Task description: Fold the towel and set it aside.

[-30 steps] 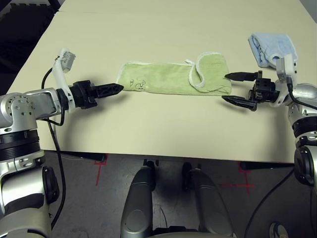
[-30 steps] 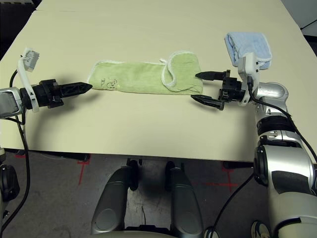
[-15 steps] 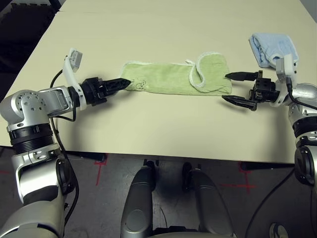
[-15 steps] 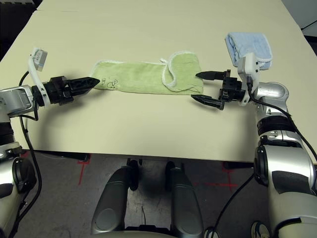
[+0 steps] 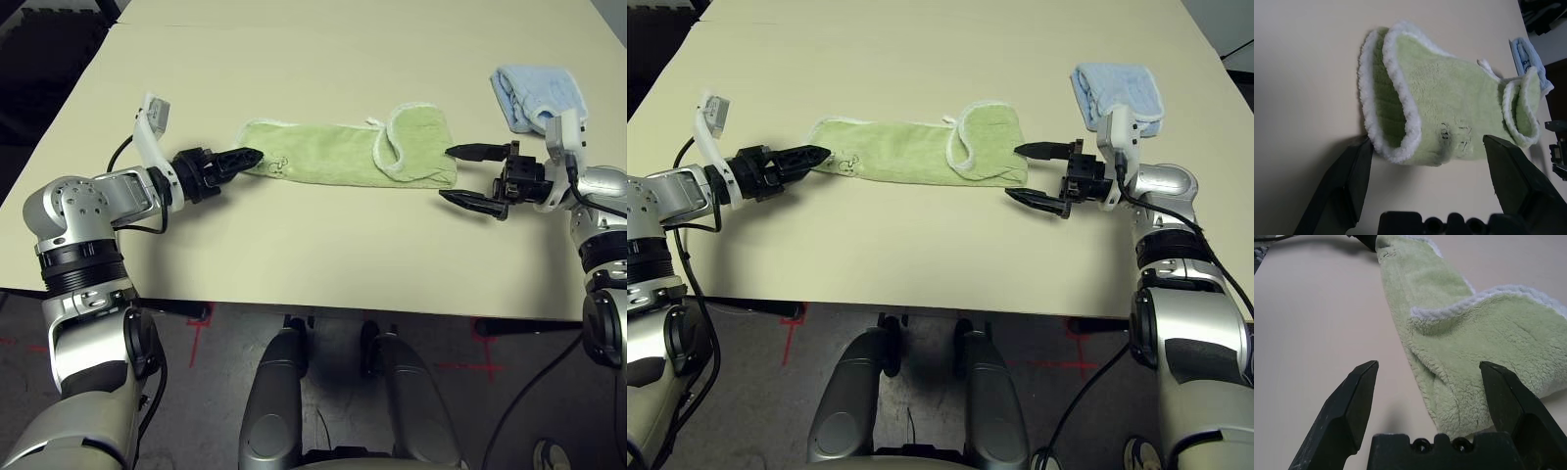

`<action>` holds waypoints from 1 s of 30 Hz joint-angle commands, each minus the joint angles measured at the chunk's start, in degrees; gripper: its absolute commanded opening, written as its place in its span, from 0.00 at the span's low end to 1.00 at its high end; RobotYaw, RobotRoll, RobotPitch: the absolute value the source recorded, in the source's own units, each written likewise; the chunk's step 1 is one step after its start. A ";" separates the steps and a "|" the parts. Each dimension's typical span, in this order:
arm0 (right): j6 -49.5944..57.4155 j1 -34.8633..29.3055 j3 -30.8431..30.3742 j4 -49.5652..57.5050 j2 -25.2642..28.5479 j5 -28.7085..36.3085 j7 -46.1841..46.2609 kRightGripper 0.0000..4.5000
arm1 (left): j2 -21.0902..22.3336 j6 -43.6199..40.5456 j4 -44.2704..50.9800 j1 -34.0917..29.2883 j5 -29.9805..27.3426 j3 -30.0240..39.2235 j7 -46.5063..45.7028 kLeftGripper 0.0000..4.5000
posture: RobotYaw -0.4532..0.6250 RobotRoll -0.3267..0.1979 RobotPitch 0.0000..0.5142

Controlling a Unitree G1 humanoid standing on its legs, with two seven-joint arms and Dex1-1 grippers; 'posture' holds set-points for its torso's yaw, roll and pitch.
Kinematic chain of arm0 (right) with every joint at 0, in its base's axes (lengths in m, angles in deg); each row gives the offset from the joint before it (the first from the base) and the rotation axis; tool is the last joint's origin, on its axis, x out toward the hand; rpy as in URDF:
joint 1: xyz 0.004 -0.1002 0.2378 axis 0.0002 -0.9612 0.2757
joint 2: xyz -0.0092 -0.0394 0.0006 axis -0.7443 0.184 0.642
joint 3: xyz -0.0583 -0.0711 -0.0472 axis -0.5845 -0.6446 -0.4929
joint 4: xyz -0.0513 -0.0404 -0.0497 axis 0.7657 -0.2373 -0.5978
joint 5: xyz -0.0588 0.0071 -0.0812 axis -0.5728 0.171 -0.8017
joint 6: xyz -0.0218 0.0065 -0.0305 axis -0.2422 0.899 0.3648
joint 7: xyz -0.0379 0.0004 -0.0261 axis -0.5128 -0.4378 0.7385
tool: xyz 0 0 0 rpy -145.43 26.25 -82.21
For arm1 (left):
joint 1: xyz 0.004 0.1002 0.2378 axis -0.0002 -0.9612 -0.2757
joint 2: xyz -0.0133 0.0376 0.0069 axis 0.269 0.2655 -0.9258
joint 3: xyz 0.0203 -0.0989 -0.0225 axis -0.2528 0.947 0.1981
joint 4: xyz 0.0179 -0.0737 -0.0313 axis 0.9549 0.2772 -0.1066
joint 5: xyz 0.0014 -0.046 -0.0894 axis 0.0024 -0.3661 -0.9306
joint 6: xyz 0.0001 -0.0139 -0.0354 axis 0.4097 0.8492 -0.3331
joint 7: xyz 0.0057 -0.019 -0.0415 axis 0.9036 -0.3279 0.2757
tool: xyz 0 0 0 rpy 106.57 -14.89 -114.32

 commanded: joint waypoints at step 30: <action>-0.93 -0.93 0.51 -0.45 0.91 -1.52 1.12 1.00 | 18.73 8.49 9.82 -7.61 4.62 -12.00 13.43 0.01 | 0.50 0.62 0.49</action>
